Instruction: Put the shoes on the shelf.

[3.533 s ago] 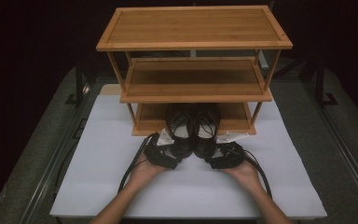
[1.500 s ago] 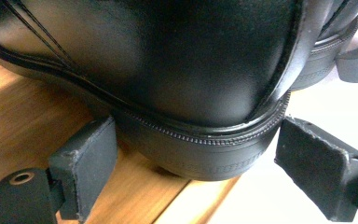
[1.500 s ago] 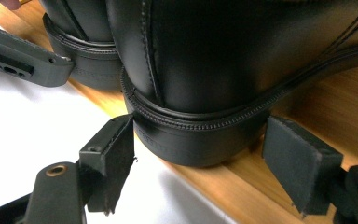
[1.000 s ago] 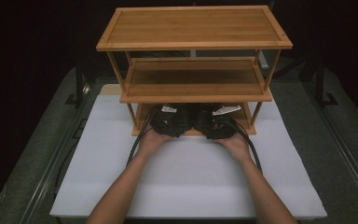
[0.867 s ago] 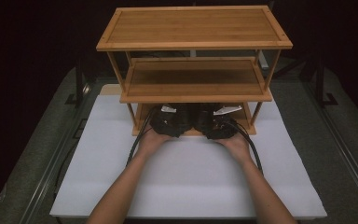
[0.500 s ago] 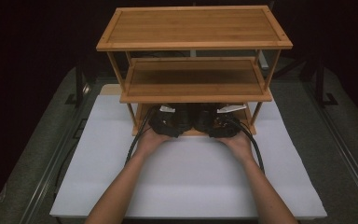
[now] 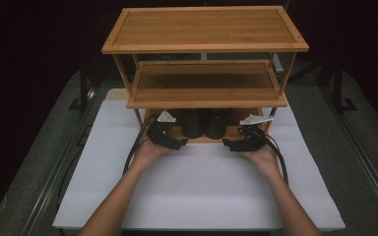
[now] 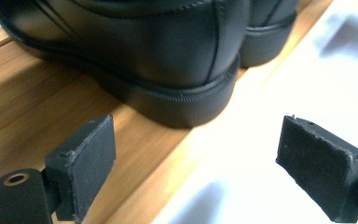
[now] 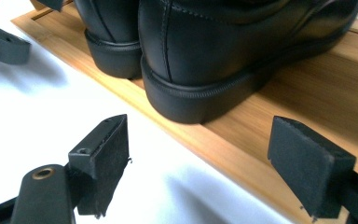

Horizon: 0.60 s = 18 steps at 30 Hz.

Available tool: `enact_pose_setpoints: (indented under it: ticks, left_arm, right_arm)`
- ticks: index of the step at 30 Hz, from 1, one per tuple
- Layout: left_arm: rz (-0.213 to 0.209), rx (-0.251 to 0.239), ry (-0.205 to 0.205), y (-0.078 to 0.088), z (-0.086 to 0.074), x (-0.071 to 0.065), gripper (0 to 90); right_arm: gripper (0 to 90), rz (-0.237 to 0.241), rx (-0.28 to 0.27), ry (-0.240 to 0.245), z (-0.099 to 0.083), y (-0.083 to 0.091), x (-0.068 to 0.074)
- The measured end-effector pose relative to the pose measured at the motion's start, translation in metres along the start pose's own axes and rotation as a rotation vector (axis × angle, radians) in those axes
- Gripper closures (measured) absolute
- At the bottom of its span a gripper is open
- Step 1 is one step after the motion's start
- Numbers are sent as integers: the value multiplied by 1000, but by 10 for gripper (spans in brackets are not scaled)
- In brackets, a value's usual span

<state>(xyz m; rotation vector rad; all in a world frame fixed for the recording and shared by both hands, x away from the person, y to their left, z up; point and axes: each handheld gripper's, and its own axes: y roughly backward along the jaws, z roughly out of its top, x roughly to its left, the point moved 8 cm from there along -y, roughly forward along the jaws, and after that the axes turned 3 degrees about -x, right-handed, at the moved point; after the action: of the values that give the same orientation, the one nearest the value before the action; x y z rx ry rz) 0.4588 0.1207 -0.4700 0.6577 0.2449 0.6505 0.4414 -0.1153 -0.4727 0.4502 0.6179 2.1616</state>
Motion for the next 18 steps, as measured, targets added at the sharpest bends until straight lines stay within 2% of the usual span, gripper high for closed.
enact_pose_setpoints:
  ticks: [4,10,18]
  left_arm:
    - [-1,-1,-19,13,-7,-2,113]
    - [-1,-3,-23,32,-20,-6,113]
    - [13,-3,-12,63,-46,-8,113]
  right_arm:
    - [201,1,-13,3,-6,13,-1]
    - [183,7,-17,-9,-17,33,-3]
    - [136,16,-20,-26,-31,59,-7]
